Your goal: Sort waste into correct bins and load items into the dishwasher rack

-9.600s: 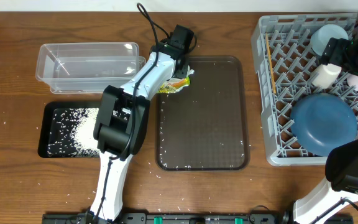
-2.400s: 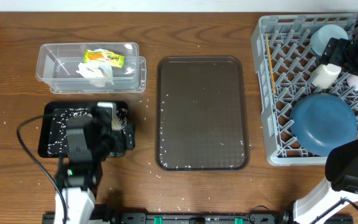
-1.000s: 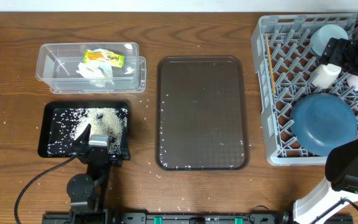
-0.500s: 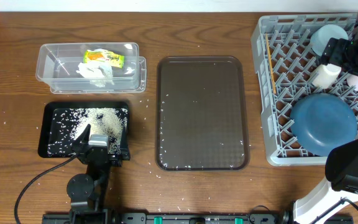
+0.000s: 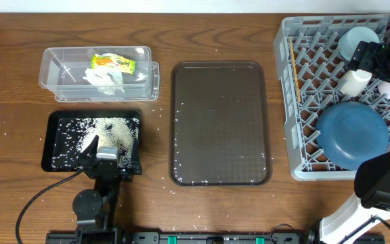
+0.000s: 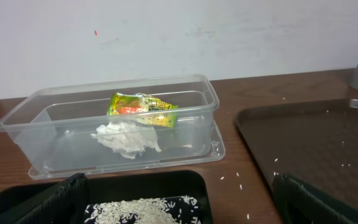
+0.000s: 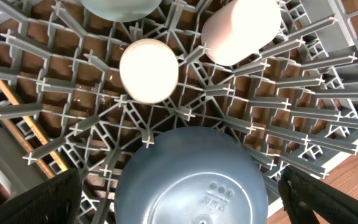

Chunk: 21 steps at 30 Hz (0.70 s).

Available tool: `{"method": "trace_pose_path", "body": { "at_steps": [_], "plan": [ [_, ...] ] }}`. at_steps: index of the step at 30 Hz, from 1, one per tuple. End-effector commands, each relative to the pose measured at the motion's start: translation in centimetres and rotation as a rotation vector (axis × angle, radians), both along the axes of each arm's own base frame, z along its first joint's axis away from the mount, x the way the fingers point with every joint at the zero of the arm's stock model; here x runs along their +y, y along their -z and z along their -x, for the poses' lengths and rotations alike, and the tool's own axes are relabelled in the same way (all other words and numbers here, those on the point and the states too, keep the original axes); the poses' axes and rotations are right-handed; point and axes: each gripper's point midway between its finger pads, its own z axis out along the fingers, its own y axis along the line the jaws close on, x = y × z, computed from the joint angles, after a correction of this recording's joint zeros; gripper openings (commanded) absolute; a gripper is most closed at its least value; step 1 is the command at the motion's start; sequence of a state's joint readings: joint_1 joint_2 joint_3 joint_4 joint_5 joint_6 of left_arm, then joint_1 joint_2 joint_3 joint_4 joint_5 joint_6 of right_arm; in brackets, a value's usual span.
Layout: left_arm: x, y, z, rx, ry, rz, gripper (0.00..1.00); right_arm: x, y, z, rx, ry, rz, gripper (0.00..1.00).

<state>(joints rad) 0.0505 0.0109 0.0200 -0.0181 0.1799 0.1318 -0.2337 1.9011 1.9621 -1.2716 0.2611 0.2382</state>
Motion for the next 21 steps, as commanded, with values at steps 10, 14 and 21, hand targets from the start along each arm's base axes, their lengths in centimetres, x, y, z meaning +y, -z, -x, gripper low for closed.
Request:
{"method": "trace_pose_path", "body": {
  "at_steps": [10,14,21],
  "plan": [
    [-0.1,1.6,0.1,0.047,0.008,-0.003,0.96,-0.2,-0.5,0.2,-0.014,0.014,0.007,0.99],
    [-0.1,1.6,0.1,0.047,0.008,-0.003,0.96,-0.2,-0.6,0.2,-0.014,0.014,0.007,0.99],
    [-0.1,1.6,0.1,0.047,0.008,-0.003,0.96,0.2,-4.8,1.4,-0.115,0.011,0.031,0.99]
  ]
}}
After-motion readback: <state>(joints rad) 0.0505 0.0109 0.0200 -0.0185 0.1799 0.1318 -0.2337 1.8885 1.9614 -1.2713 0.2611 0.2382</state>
